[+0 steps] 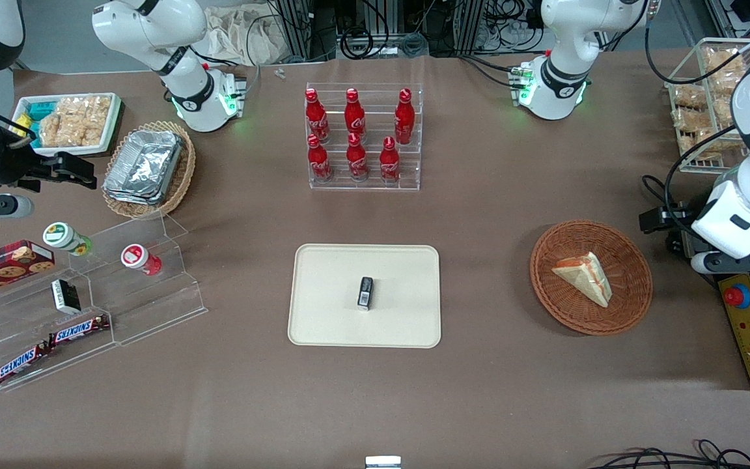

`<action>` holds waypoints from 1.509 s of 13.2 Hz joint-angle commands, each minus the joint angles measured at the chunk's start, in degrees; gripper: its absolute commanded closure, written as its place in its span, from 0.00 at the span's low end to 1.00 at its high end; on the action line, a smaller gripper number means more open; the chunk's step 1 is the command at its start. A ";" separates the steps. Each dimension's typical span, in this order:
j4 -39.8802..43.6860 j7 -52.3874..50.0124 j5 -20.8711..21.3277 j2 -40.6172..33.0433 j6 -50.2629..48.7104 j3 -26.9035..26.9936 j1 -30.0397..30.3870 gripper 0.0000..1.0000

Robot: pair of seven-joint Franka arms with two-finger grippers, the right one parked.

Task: Place sandwich from basket to tray
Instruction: 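Move the left gripper over the wrapped sandwich in the wicker basket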

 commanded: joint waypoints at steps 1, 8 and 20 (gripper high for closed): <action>0.29 0.01 -0.91 -0.31 -0.23 1.08 -0.94 0.00; -7.68 -0.09 -0.30 -2.49 4.76 1.07 -1.12 0.00; -35.56 -22.38 -0.47 -5.50 36.93 1.25 -0.68 0.00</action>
